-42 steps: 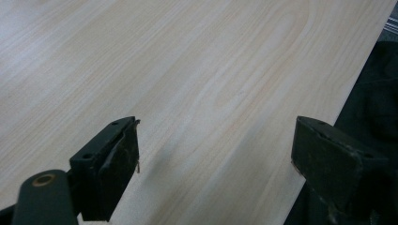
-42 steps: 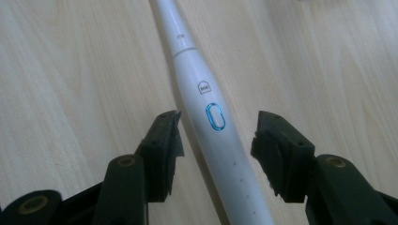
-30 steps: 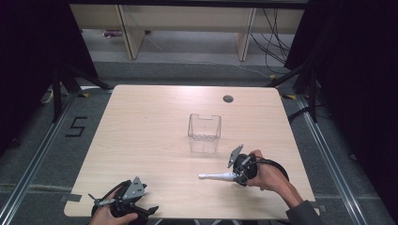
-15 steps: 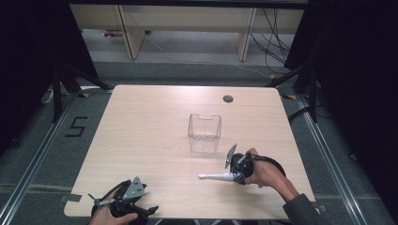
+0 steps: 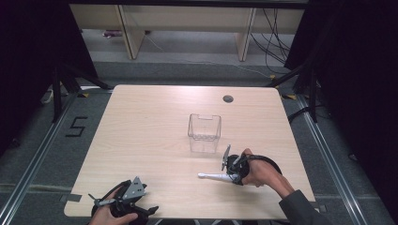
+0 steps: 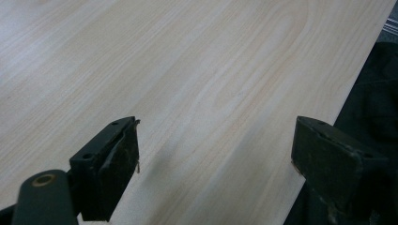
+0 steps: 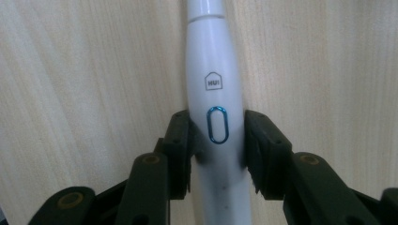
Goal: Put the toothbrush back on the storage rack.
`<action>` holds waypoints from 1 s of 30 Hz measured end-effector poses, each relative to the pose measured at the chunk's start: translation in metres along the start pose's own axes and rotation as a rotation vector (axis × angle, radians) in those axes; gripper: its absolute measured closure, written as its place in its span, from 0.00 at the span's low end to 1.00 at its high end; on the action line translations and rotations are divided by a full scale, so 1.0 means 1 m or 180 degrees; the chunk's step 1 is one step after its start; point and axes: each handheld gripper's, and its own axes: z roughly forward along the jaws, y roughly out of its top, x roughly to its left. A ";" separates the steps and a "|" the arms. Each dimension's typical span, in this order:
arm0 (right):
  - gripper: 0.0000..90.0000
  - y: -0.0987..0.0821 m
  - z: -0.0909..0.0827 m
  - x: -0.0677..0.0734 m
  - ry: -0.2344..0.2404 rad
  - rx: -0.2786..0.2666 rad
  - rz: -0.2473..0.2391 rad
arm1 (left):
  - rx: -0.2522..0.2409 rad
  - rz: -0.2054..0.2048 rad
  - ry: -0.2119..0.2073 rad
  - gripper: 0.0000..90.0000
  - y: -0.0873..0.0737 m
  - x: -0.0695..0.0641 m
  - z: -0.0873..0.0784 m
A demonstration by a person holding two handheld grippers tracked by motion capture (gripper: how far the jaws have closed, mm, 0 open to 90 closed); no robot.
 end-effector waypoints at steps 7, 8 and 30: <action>0.73 0.006 0.000 0.000 0.0085 0.0148 0.0054 | -0.0005 0.0004 -0.0002 0.16 0.000 0.000 0.000; 0.73 0.006 0.000 0.000 0.0070 0.0147 0.0044 | -0.0006 0.0010 0.0004 0.16 0.000 0.000 -0.001; 0.74 -0.007 -0.021 0.000 0.0039 -0.0158 0.0242 | -0.0001 0.0002 -0.0002 0.16 0.000 0.000 0.000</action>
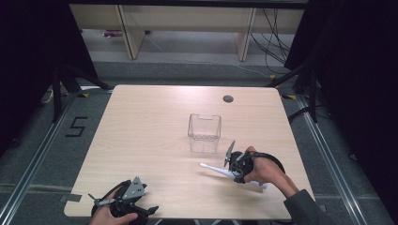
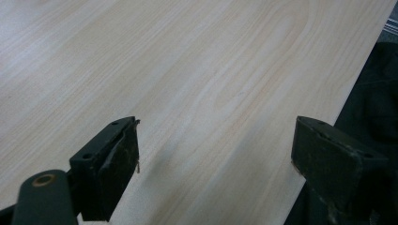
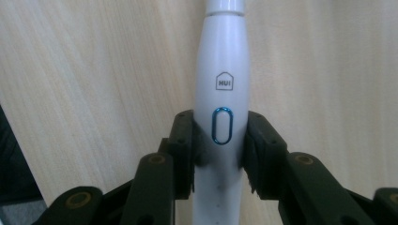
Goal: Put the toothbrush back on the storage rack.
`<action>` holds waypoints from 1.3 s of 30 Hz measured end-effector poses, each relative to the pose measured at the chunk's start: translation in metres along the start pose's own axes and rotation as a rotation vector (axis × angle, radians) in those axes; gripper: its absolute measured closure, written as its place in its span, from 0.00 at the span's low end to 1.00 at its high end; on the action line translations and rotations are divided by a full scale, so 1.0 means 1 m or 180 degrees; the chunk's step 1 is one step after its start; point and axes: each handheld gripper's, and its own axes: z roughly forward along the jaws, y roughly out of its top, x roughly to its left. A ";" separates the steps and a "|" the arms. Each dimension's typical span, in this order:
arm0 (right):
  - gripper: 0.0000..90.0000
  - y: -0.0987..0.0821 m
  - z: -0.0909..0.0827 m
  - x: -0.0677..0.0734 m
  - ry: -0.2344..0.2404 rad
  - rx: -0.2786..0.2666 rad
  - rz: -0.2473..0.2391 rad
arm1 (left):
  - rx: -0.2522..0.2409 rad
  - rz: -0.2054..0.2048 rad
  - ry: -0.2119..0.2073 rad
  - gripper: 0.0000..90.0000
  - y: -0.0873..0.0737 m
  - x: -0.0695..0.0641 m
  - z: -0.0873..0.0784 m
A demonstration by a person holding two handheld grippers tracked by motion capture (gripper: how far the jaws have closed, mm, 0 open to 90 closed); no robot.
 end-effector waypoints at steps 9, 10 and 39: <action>0.74 -0.032 -0.035 0.000 -0.0075 -0.0837 0.0264 | 0.0010 0.0000 -0.0009 0.16 0.001 0.000 0.000; 0.74 -0.034 -0.038 0.000 -0.0084 -0.0911 0.0338 | 0.0020 0.0009 -0.0011 0.16 0.001 0.000 0.000; 0.74 -0.047 -0.060 -0.034 -0.0319 -0.2495 0.1144 | -0.0027 -0.0020 0.0036 0.16 0.000 0.001 -0.001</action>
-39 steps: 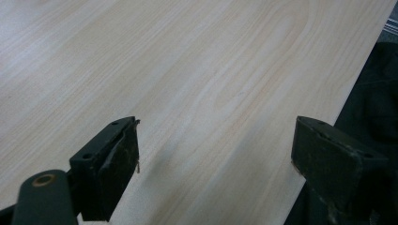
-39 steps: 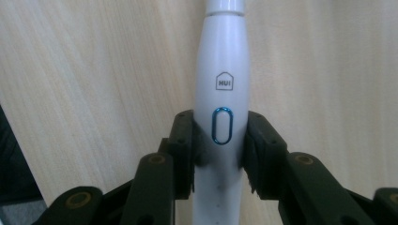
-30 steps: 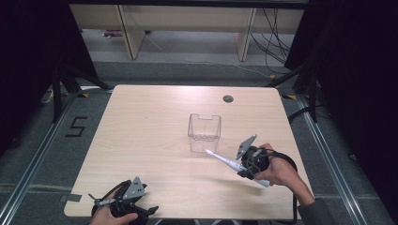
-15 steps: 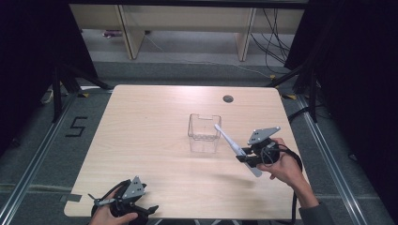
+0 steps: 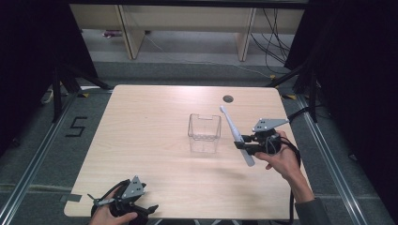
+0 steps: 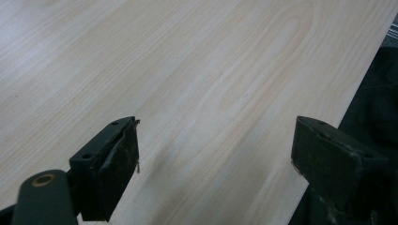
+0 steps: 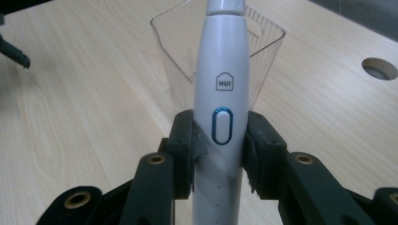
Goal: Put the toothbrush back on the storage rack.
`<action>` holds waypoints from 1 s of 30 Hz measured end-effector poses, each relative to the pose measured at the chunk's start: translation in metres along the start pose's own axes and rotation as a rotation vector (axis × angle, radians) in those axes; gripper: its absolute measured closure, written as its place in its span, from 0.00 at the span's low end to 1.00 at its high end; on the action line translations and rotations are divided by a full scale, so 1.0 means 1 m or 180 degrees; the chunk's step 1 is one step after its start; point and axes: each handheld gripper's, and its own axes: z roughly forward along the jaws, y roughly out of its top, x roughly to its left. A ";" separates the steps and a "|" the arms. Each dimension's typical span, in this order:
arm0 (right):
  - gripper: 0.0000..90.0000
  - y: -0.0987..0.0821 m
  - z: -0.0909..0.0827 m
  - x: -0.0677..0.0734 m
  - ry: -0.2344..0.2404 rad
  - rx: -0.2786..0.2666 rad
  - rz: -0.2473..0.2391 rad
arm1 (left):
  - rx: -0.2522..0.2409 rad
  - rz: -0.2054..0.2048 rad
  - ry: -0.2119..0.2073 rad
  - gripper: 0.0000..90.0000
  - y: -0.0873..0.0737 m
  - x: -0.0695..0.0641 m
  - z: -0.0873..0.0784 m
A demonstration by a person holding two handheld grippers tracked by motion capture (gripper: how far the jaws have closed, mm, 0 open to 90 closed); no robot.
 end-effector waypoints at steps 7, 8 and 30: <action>0.74 0.008 0.003 -0.003 -0.0022 -0.0088 0.0061 | 0.0002 -0.0007 -0.0005 0.16 0.000 0.000 0.000; 0.74 0.009 0.004 -0.004 -0.0050 -0.0140 0.0006 | -0.0005 -0.0012 -0.0007 0.16 0.000 0.000 0.000; 0.74 0.041 0.009 -0.008 -0.0014 -0.0445 0.0177 | 0.0024 -0.0005 -0.0024 0.16 0.000 0.001 0.000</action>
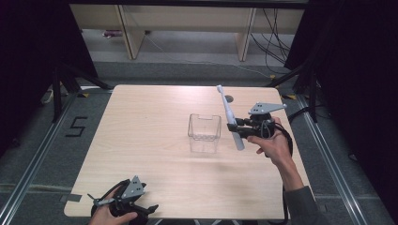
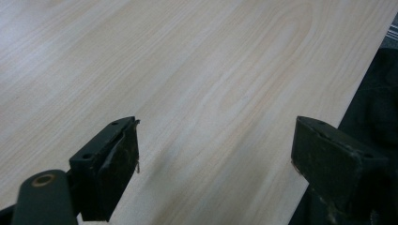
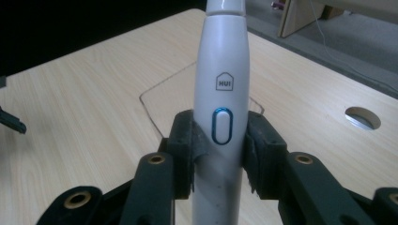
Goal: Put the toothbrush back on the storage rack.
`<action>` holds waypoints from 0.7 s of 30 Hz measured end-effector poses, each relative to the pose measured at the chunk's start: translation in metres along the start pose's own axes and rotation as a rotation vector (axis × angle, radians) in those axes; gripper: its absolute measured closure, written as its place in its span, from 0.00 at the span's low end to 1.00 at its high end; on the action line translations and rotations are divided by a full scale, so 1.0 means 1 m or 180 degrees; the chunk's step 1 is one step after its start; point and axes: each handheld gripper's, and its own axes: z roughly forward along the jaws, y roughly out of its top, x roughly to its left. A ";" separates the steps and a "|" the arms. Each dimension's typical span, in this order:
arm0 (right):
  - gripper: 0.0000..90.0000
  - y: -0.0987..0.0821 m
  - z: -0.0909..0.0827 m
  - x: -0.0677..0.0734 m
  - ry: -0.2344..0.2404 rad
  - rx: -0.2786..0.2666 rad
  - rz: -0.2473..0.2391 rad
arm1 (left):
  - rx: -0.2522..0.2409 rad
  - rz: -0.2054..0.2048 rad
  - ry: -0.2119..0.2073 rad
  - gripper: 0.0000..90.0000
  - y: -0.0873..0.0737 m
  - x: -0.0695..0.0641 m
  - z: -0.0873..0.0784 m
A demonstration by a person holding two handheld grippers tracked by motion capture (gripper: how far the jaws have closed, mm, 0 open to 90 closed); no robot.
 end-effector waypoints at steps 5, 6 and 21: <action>0.74 0.008 0.004 -0.001 -0.0010 -0.0080 -0.0020 | -0.0042 -0.0023 0.0021 0.16 0.000 -0.001 0.000; 0.74 0.009 0.007 -0.001 0.0011 -0.0125 -0.0011 | -0.0043 -0.0020 0.0020 0.16 0.000 -0.001 0.000; 0.74 0.043 0.028 0.006 0.0047 -0.0340 -0.0038 | -0.0044 -0.0010 0.0010 0.16 0.000 -0.001 -0.001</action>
